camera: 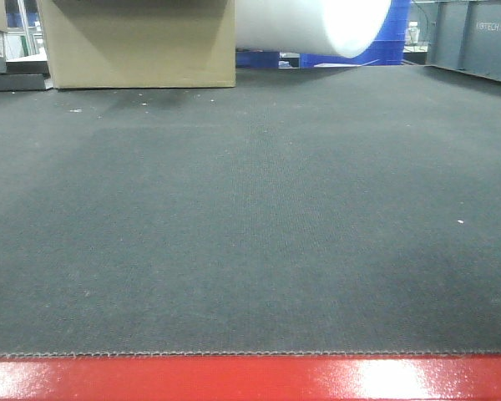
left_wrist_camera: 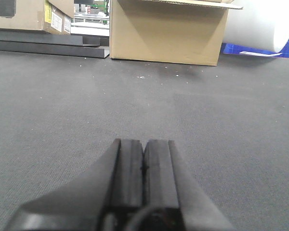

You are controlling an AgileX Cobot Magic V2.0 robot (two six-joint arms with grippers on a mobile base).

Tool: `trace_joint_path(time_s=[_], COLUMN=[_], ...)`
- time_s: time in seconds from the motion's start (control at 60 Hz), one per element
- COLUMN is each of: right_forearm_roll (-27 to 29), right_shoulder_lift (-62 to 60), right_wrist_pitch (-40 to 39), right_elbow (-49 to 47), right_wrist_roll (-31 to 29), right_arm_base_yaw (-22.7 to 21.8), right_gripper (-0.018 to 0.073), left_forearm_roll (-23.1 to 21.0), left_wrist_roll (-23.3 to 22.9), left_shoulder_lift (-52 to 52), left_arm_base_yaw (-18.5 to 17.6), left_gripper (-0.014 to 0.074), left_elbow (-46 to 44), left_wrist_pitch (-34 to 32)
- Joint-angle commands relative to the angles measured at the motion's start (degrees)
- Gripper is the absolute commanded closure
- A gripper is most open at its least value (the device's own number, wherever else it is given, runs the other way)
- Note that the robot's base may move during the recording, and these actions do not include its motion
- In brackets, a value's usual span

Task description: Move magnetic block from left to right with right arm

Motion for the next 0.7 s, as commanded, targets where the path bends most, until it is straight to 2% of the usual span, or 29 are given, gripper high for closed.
trace_joint_path(time_s=[0.0, 0.567, 0.684], right_forearm_roll=[-1.09, -1.09, 0.46], right_shoulder_lift=[0.83, 0.83, 1.27], right_wrist_pitch=[-4.97, -6.12, -5.84], right_elbow=[-1.40, -1.40, -2.13], right_wrist_roll=[-0.35, -0.35, -0.35], right_arm_base_yaw=[-0.25, -0.25, -0.25], right_gripper=[0.0344, 0.0344, 0.0344], left_forearm_roll=[0.00, 0.00, 0.00], left_wrist_roll=[-0.25, -0.25, -0.25], left_shoulder_lift=[-0.70, -0.70, -0.70], left_arm_base_yaw=[0.02, 0.02, 0.02], left_gripper=[0.0713, 0.0713, 0.0713], left_elbow=[0.49, 0.49, 0.49], left_wrist_pitch=[-5.19, -5.19, -5.19])
